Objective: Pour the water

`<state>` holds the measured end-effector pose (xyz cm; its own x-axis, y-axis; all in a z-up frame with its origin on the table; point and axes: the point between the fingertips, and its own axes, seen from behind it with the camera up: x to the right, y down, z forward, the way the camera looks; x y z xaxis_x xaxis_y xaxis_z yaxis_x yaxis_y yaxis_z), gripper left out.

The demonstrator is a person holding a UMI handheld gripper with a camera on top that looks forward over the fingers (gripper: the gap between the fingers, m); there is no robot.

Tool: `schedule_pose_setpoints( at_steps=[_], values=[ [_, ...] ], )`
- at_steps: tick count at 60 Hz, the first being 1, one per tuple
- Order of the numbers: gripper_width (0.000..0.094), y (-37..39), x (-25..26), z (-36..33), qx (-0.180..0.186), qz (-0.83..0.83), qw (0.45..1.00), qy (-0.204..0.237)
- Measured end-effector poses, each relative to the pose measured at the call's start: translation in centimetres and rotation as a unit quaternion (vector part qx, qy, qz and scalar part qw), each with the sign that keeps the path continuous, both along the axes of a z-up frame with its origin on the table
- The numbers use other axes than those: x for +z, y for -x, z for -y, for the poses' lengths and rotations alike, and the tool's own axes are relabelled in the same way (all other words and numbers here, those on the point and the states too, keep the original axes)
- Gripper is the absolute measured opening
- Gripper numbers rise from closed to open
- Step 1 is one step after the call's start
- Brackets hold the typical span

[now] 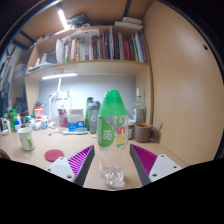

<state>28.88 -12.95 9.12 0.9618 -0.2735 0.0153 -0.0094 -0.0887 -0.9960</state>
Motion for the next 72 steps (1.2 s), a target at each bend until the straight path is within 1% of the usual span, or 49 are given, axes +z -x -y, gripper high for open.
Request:
schedule_pose_setpoints(
  at_steps=[5, 9, 10, 12, 16, 18, 19, 24, 26, 29, 34, 38, 39, 40, 43, 47, 48, 49, 50, 51, 52, 55, 59, 60, 64, 72],
  values=[
    [0.078, -0.8, -0.3, -1.9, -0.022, 0.003, 1.0, -0.001],
    [0.0509, -1.2, -1.1, -3.0, -0.03, 0.003, 0.999, 0.012],
    [0.0494, -1.1, -1.1, -3.0, -0.031, -0.001, 0.999, 0.015],
    [0.0485, -1.1, -0.8, -3.0, -0.036, 0.0, 0.999, 0.008],
    [0.0438, -1.0, -0.9, -2.9, -0.042, 0.005, 0.999, 0.003],
    [0.0432, -0.9, -0.9, -3.0, -0.041, 0.006, 0.999, 0.0],
    [0.0403, -0.7, -0.9, -3.0, -0.04, 0.005, 0.999, -0.002],
    [0.0343, 0.1, -0.9, -3.2, -0.033, 0.005, 0.999, -0.004],
    [0.0323, 0.8, -0.8, -3.3, -0.025, 0.006, 1.0, -0.002],
    [0.0322, 2.5, -0.7, -3.5, -0.013, 0.02, 1.0, 0.001],
    [0.0322, 5.1, 1.1, -4.5, 0.008, 0.068, 0.998, -0.002],
    [0.0322, 7.5, 3.1, -5.8, 0.03, 0.132, 0.991, 0.003],
    [0.0322, 7.8, 4.0, -6.1, 0.04, 0.153, 0.987, 0.009],
    [0.0323, 8.9, 4.3, -6.3, 0.038, 0.175, 0.984, 0.007],
    [0.0324, 10.7, 6.1, -7.7, 0.05, 0.251, 0.967, 0.009],
    [0.0322, 13.1, 8.1, -9.6, 0.058, 0.364, 0.93, 0.015],
    [0.0322, 13.3, 8.8, -10.2, 0.068, 0.392, 0.917, 0.019],
    [0.0322, 14.6, 8.8, -10.7, 0.064, 0.42, 0.905, 0.019],
    [0.0323, 15.1, 9.3, -11.2, 0.079, 0.448, 0.89, 0.023],
    [0.032, 16.4, 9.1, -11.7, 0.079, 0.476, 0.876, 0.024],
    [0.0321, 16.5, 9.5, -12.0, 0.098, 0.502, 0.859, 0.03],
    [0.032, 18.9, 9.3, -13.8, 0.097, 0.578, 0.809, 0.044],
    [0.032, 20.1, 9.3, -15.3, 0.097, 0.661, 0.742, 0.063],
    [0.032, 19.4, 9.3, -15.1, 0.1, 0.679, 0.724, 0.066],
    [0.0319, 21.0, 10.2, -17.0, 0.08, 0.744, 0.66, 0.071],
    [0.0322, 23.5, 12.3, -18.1, 0.051, 0.854, 0.516, 0.05]
  ],
)
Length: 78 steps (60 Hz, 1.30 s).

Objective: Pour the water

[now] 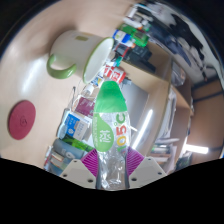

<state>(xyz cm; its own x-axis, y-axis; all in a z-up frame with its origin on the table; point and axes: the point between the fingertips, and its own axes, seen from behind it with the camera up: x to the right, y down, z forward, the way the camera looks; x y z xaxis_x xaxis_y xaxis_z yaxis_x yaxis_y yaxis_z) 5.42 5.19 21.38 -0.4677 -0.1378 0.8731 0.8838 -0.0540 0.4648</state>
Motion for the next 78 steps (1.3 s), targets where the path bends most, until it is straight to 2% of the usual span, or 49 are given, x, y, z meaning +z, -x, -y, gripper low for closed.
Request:
schedule_pose_setpoints(
  at_steps=[12, 27, 33, 39, 42, 46, 48, 49, 53, 55, 56, 58, 61, 63, 71, 78],
  values=[
    [0.0323, 1.6, 0.9, -1.0, 0.002, 0.101, 0.995, 0.002],
    [0.032, 2.2, 0.6, -1.0, 0.003, 0.104, 0.995, 0.009],
    [0.032, 1.8, 1.1, -0.8, 0.008, 0.039, 0.999, 0.009],
    [0.0321, 0.1, 1.2, -0.4, 0.009, -0.162, 0.986, 0.023],
    [0.0321, -0.8, 0.2, -0.3, 0.007, -0.298, 0.954, 0.038],
    [0.0322, -1.4, -2.0, 0.2, 0.007, -0.468, 0.882, 0.065],
    [0.0321, -1.3, -3.8, 0.7, 0.02, -0.551, 0.832, 0.066],
    [0.0322, -1.6, -3.1, 1.0, 0.02, -0.583, 0.808, 0.087],
    [0.0323, -0.4, -4.6, 1.9, 0.04, -0.711, 0.693, 0.115],
    [0.0322, -0.3, -4.8, 2.4, 0.039, -0.756, 0.641, 0.127],
    [0.0322, 0.7, -7.3, 2.2, 0.054, -0.782, 0.61, 0.119],
    [0.0321, 0.2, -7.1, 2.8, 0.042, -0.812, 0.563, 0.148],
    [0.0321, -0.2, -7.7, 3.2, 0.028, -0.843, 0.512, 0.162],
    [0.0322, 0.6, -9.4, 3.0, 0.039, -0.856, 0.493, 0.148],
    [0.0321, -1.1, -9.9, 3.2, 0.033, -0.866, 0.476, 0.148],
    [0.0324, -1.9, -11.4, 2.7, 0.025, -0.86, 0.489, 0.141]
  ],
)
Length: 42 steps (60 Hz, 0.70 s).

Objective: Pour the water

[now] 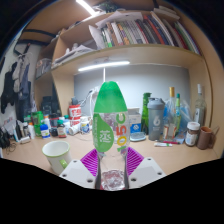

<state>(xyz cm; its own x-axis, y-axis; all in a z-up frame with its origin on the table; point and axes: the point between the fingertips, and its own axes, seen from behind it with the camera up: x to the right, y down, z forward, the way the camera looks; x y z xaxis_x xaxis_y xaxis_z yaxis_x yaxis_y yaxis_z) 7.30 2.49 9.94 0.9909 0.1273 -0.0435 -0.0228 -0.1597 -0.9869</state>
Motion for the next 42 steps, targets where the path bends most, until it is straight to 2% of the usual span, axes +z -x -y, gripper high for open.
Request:
schedule_pose_setpoints(
  at_steps=[6, 8, 24, 27, 35, 37, 38, 40, 42],
  values=[
    [0.0339, 0.4, -1.6, -0.2, 0.007, 0.001, 1.0, 0.01],
    [0.0339, 0.5, -1.2, -0.2, 0.009, 0.003, 1.0, -0.001],
    [0.0349, 0.8, -1.3, 0.0, 0.017, 0.029, 0.999, -0.01],
    [0.0374, 0.7, -1.3, 0.0, 0.016, 0.027, 0.999, -0.01],
    [0.0534, 0.7, -1.3, 0.3, 0.017, 0.032, 0.999, -0.004],
    [0.0626, 0.5, -1.4, 0.4, 0.015, 0.035, 0.999, 0.001],
    [0.071, 0.5, -1.4, 0.5, 0.016, 0.036, 0.999, 0.001],
    [0.0822, 0.3, -1.2, 0.8, 0.018, 0.039, 0.999, 0.0],
    [0.0858, 0.2, -1.0, 1.0, 0.019, 0.042, 0.999, -0.001]
  ],
)
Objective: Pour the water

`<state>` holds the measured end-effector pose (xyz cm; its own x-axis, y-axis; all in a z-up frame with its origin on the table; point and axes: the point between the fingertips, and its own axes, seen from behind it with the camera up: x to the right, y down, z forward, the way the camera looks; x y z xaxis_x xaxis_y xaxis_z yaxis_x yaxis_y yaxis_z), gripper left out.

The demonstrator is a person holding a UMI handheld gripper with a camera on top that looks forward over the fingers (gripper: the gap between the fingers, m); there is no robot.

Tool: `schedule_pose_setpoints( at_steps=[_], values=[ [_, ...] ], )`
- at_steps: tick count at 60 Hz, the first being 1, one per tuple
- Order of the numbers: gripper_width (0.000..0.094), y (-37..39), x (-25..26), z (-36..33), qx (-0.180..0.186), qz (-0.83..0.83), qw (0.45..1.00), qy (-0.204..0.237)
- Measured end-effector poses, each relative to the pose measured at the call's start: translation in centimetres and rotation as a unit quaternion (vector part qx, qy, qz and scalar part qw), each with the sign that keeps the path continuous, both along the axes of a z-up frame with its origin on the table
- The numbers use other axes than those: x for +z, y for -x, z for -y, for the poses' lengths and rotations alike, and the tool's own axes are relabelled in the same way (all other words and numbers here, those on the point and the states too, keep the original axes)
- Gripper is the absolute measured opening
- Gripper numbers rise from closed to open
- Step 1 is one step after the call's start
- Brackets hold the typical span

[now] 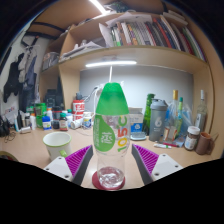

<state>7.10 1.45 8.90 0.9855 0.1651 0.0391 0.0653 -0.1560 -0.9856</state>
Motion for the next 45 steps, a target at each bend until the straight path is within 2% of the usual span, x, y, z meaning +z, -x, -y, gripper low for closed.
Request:
schedule_pose_setpoints(
  at_steps=[7, 14, 28, 45],
  values=[
    [0.0845, -0.8, 0.3, 1.5, -0.007, 0.004, 1.0, 0.0],
    [0.0847, -0.7, 0.5, 4.5, 0.011, 0.011, 1.0, 0.003],
    [0.0849, -1.3, 1.7, 14.9, 0.025, -0.013, 0.999, -0.019],
    [0.085, -5.8, -1.5, 26.7, -0.016, -0.049, 0.998, -0.045]
  ],
)
